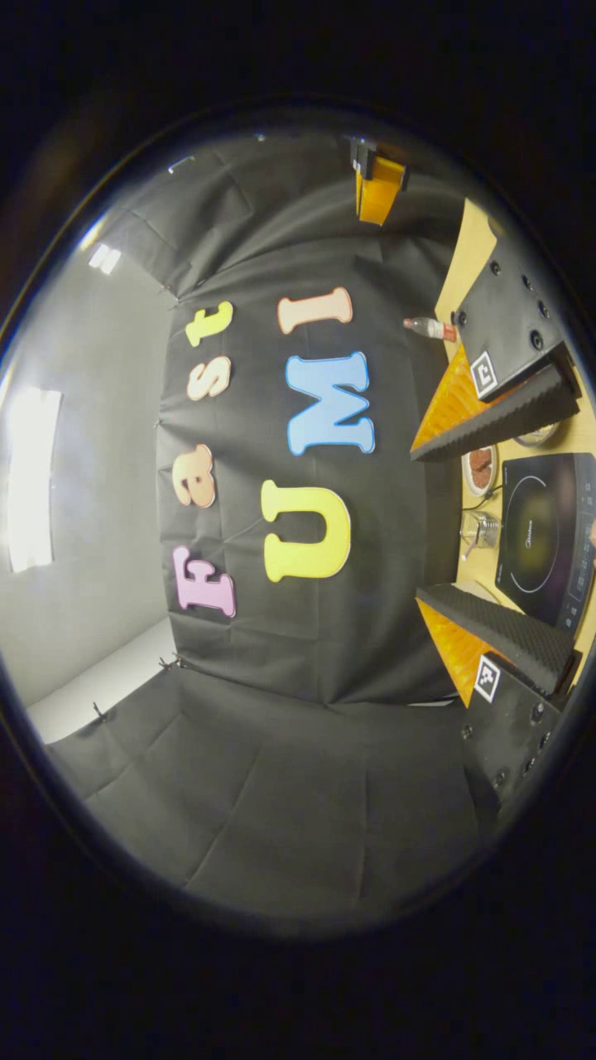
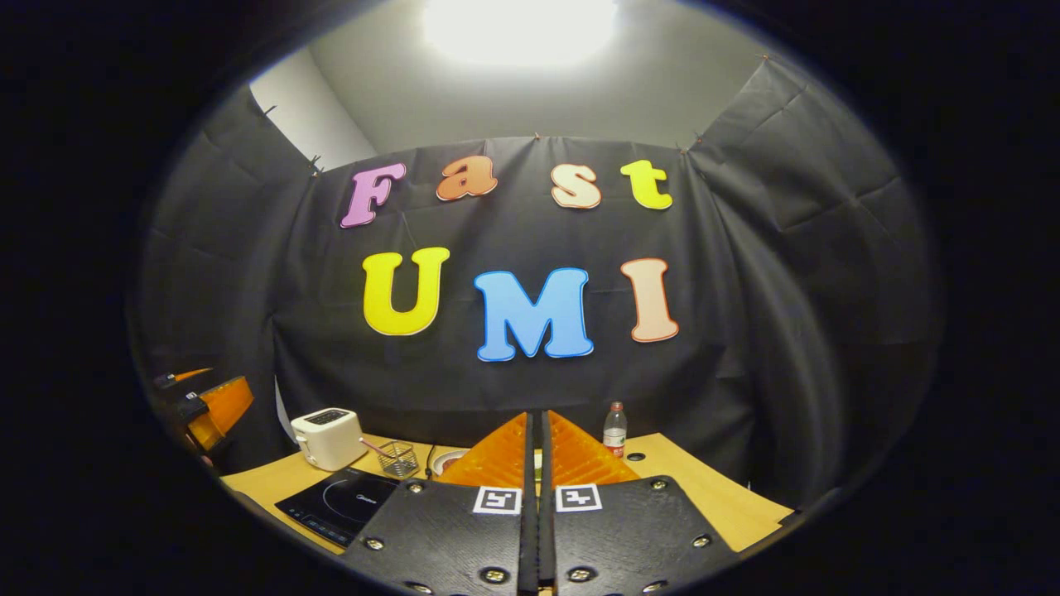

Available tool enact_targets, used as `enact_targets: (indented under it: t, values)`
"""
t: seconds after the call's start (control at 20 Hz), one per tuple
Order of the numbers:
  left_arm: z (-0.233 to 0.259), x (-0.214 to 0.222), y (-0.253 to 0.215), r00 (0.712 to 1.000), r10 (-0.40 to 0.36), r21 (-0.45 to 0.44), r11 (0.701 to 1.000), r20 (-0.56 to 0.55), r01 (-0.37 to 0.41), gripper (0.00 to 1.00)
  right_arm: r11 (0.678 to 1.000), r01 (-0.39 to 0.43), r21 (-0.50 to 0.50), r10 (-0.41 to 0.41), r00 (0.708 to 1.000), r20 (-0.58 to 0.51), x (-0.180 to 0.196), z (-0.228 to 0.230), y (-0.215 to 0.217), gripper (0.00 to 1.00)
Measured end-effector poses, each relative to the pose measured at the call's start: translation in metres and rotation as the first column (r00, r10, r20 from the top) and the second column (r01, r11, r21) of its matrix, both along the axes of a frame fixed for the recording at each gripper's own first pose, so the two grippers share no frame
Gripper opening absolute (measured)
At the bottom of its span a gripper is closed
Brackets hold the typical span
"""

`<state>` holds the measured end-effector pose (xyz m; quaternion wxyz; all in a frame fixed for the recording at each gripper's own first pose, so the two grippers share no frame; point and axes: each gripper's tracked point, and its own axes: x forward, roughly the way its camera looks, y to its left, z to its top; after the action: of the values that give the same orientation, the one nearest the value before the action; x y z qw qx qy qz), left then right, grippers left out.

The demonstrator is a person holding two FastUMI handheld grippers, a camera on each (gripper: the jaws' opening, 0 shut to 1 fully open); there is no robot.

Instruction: First push the handle of the pot to place it horizontally, then grasp the pot with both hands and set it on the induction cooktop.

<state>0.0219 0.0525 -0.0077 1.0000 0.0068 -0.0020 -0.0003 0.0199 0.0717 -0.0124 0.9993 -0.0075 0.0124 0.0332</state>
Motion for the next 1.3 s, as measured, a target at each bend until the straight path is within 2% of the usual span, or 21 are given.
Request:
enact_targets:
  t: [0.05,0.35,0.55,0.6,0.8,1.1,1.3]
  values:
    - [-0.001,0.000,0.004,1.000,0.000,-0.002,1.000,0.000,0.000,0.94,1.000,-0.013,0.000,0.013,1.000,-0.002,0.002,-0.002,0.008,0.01]
    - [-0.005,0.006,0.020,1.000,-0.028,-0.003,1.000,0.001,0.028,0.99,0.999,-0.029,0.019,0.030,0.998,-0.046,0.008,-0.019,0.033,0.01]
    - [-0.011,0.009,0.032,0.998,-0.058,-0.018,0.998,0.000,0.058,0.96,0.999,-0.030,0.017,0.031,0.998,-0.059,0.010,-0.028,0.047,0.01]
    - [-0.012,0.009,0.038,0.999,-0.053,-0.013,0.999,-0.004,0.053,0.94,0.999,-0.037,0.022,0.038,0.997,-0.066,0.011,-0.032,0.052,0.01]
    - [-0.010,0.014,0.045,0.999,-0.041,-0.021,0.999,0.003,0.041,0.96,0.995,-0.099,0.006,0.099,0.990,-0.097,0.013,-0.046,0.073,0.01]
    - [-0.019,0.020,0.045,1.000,0.017,-0.031,0.999,-0.023,-0.018,0.96,0.966,-0.256,0.021,0.255,0.941,-0.221,0.015,-0.090,0.103,0.01]
    - [-0.027,0.019,0.044,0.997,0.055,-0.028,0.998,-0.050,-0.056,0.95,0.940,-0.337,0.047,0.333,0.886,-0.323,0.010,-0.125,0.118,0.01]
